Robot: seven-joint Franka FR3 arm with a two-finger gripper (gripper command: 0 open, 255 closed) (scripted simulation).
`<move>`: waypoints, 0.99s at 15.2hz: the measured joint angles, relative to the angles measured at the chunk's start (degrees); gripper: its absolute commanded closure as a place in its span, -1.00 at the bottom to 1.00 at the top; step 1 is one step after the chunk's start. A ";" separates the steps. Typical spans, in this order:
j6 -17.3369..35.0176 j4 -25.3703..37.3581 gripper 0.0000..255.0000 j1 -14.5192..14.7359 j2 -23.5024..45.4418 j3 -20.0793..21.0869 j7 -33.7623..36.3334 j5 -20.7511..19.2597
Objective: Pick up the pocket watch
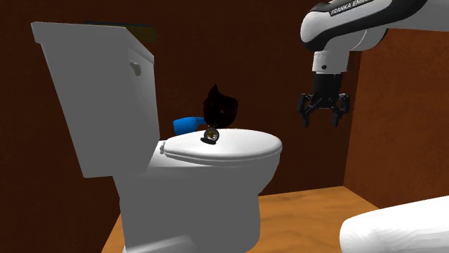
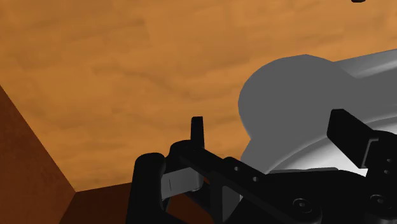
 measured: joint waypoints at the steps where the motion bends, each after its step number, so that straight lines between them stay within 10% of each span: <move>1: 0.00 0.00 -1.00 0.00 0.00 0.00 0.00 0.00; 15: 6.70 10.83 -1.00 3.86 19.30 11.78 14.77 6.57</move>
